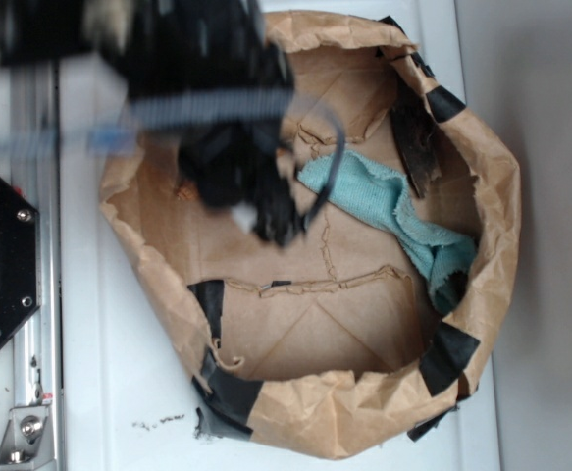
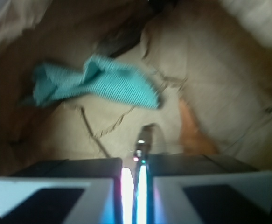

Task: Grab the silver keys.

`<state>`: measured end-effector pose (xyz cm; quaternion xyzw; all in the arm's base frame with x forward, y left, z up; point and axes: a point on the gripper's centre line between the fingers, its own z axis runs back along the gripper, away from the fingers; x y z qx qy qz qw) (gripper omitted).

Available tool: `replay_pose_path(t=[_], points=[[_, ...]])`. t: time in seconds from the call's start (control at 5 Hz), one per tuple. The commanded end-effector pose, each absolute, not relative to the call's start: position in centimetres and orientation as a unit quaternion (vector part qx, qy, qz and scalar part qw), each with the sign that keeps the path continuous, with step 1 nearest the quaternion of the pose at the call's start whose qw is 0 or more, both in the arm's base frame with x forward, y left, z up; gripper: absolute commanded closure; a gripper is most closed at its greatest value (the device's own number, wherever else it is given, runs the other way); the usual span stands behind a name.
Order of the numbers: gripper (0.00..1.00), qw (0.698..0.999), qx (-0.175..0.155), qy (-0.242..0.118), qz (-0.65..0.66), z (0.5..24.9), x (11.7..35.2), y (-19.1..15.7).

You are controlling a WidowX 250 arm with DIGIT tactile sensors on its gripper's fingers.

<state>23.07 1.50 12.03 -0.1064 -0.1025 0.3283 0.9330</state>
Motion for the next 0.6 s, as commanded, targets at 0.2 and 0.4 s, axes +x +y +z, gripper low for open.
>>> replay_pose_path(t=[0.2,0.4], points=[[1.00,0.920,-0.090,-0.159,0.347,12.89,24.70,-1.40],[1.00,0.919,-0.079,-0.164,0.349,12.46,24.77,-1.26]])
